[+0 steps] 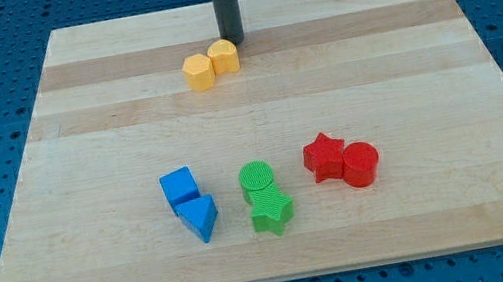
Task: Move the yellow heart along with yellow hexagon left a bit
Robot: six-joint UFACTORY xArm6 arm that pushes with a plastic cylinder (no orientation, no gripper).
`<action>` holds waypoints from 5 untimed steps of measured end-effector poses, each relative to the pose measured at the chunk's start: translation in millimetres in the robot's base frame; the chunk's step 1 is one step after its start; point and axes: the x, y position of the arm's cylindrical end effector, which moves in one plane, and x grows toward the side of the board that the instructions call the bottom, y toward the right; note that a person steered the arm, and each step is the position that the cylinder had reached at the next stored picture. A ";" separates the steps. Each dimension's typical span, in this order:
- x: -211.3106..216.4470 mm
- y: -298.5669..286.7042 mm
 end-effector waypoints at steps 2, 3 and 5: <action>1.7 -23.8; 0.4 5.3; 38.6 20.2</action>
